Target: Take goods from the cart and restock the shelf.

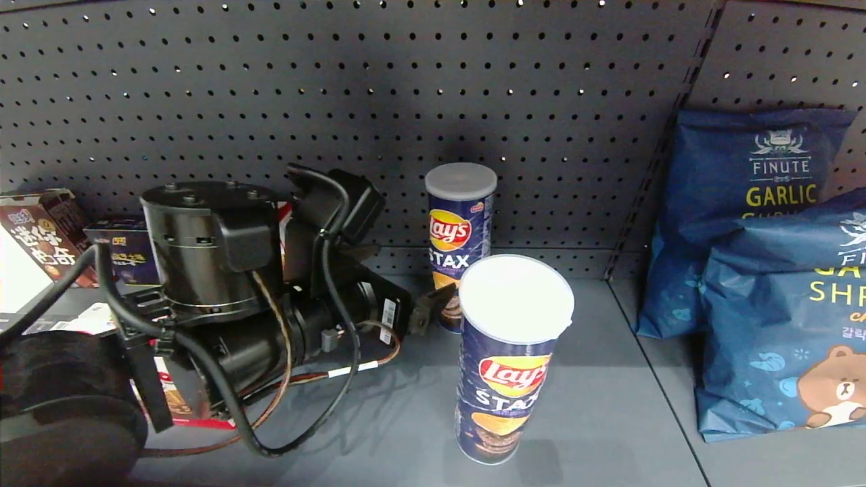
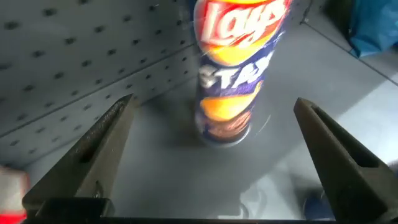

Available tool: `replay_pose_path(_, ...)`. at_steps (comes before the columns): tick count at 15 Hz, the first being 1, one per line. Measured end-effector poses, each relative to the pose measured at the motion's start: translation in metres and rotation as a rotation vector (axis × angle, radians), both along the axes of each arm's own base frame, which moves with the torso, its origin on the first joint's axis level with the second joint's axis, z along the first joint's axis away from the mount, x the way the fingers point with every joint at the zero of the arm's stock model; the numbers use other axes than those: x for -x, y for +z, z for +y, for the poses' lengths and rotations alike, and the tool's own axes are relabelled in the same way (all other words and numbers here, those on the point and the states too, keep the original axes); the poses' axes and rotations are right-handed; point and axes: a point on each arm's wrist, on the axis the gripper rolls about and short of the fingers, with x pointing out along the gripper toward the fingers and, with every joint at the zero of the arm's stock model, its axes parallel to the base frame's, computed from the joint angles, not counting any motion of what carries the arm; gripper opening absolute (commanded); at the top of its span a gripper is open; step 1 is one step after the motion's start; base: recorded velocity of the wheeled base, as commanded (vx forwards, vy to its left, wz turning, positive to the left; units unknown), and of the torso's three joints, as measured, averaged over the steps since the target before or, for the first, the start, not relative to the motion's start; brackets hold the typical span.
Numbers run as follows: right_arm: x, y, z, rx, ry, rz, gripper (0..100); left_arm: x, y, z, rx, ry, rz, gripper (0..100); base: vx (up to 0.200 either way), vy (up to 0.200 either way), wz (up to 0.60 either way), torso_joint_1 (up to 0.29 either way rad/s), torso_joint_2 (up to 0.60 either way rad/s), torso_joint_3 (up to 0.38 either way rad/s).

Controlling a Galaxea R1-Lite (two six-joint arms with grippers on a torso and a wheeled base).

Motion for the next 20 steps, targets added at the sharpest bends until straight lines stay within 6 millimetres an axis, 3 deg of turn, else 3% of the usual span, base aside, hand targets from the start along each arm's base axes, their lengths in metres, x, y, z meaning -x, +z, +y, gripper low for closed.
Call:
replay_pose_path(4,0.000,0.000,0.000,0.000,0.000,0.000,100,0.005,0.001,0.014,-0.003,0.034,-0.002,100,0.000,0.000,0.00,0.000,0.00,0.000)
replay_pose_path(8,0.000,0.000,0.000,0.000,0.000,0.000,100,0.002,-0.003,0.016,-0.016,0.070,0.006,100,0.000,0.000,0.00,0.000,0.00,0.000)
replay_pose_path(14,0.000,0.000,0.000,0.000,0.000,0.000,100,-0.022,-0.022,0.014,-0.090,0.214,0.060,100,0.000,0.000,0.00,0.000,0.00,0.000)
replay_pose_path(20,0.000,0.000,0.000,0.000,0.000,0.000,100,-0.041,-0.029,0.004,-0.102,0.228,0.068,100,0.000,0.000,0.00,0.000,0.00,0.000)
